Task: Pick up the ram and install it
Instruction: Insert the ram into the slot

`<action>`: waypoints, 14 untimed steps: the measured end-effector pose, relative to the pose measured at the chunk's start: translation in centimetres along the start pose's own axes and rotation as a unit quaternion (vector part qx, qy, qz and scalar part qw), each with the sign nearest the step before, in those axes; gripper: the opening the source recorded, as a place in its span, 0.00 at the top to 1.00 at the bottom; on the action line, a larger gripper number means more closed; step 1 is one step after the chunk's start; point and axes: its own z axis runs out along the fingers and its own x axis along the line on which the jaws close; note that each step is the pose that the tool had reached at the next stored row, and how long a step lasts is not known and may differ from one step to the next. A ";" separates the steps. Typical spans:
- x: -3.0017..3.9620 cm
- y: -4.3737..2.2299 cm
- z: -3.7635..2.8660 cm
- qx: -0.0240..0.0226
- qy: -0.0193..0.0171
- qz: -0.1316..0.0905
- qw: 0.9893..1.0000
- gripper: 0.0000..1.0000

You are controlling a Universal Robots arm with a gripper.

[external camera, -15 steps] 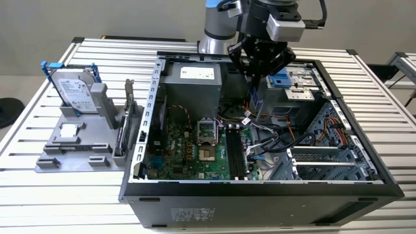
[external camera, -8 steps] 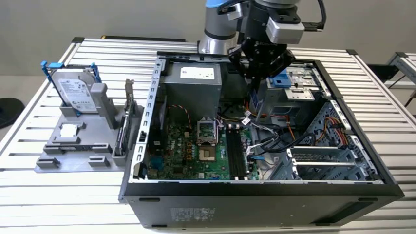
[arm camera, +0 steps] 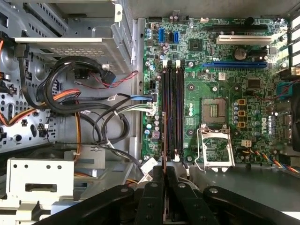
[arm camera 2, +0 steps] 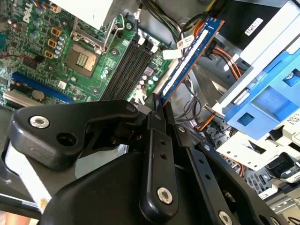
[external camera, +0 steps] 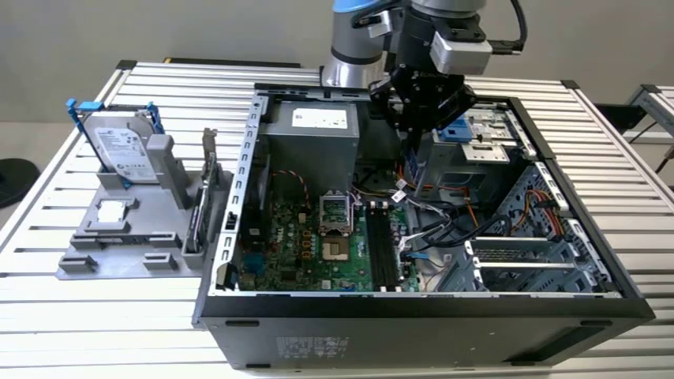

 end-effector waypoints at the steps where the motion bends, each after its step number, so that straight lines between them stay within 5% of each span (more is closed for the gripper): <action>1: 0.00 -0.01 0.05 -0.001 0.000 0.000 1.000 1.00; 14: 0.02 -0.07 0.66 -0.018 0.000 0.000 1.000 1.00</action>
